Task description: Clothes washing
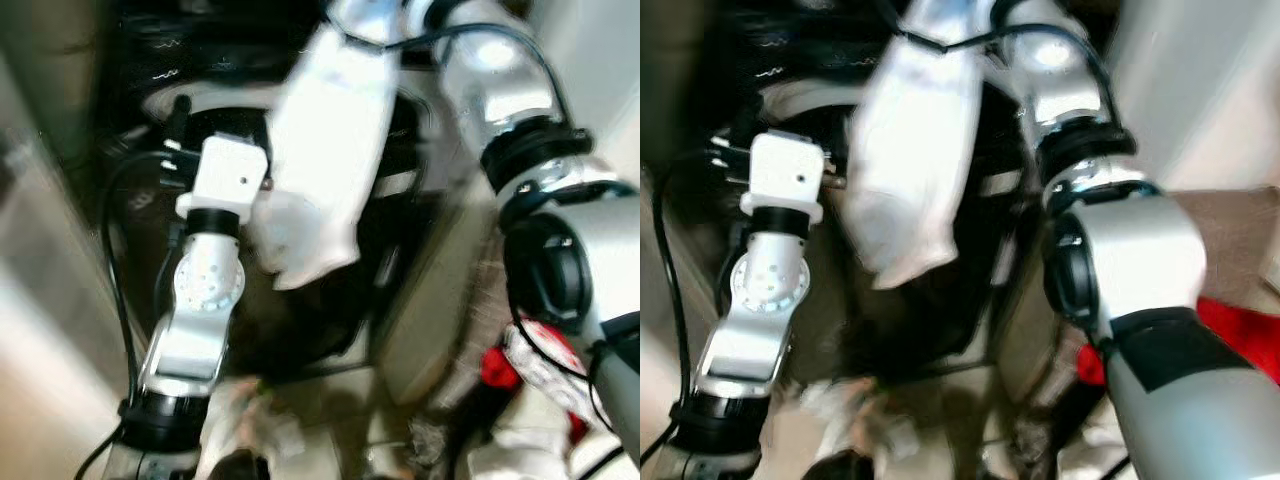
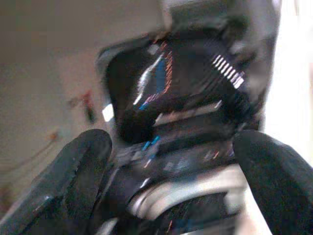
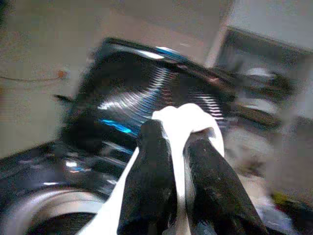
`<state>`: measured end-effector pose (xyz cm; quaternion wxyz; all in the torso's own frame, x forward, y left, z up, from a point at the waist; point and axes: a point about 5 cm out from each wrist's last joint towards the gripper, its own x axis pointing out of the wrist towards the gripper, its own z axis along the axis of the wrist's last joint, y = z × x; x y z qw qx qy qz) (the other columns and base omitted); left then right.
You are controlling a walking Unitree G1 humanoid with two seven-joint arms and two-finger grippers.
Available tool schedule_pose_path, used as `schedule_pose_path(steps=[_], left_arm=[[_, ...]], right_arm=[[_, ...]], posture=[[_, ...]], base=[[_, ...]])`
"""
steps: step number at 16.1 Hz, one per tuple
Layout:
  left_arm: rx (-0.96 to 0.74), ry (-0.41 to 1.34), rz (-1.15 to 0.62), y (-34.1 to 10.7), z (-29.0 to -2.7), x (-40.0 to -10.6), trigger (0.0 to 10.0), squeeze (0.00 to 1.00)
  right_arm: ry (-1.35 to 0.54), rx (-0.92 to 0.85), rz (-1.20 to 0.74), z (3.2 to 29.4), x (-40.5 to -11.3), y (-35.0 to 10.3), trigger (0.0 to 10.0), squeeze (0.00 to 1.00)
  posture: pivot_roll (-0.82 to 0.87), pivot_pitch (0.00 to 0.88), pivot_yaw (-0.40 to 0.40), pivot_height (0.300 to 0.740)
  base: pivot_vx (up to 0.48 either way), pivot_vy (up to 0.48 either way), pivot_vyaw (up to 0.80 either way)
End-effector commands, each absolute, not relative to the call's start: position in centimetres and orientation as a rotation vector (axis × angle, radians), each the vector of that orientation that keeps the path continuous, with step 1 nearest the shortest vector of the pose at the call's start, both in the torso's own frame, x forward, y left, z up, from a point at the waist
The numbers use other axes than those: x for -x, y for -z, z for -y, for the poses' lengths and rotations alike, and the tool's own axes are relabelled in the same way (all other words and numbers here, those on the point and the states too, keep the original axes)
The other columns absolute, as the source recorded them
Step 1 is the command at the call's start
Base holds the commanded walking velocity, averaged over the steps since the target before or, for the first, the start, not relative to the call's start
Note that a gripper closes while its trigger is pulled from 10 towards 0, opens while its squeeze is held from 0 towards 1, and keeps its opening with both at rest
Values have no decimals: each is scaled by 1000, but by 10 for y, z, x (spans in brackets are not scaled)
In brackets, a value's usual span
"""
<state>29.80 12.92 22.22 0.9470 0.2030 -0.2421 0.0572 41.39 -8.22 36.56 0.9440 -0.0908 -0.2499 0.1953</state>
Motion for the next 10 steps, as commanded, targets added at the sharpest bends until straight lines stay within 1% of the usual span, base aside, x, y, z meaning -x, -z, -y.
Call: schedule_pose_path(steps=[1, 3, 10], left_arm=[[-399, -99, 485, -223, -126, -299, 10000, 0], [-405, -109, 500, -224, -127, -298, 10000, 0], [-408, -118, 471, -219, -127, -299, 10000, 0]], right_arm=[[-375, 157, 527, 89, -414, -370, 10000, 0], [-372, 156, 525, 90, -414, -368, 10000, 0], [-396, 150, 504, 87, -415, -361, 10000, 0]], posture=[[86, 0, -86, 740], [85, 0, -85, 740], [88, 0, -89, 740]], base=[[0, -469, 481], [0, 0, 481], [0, 0, 468]])
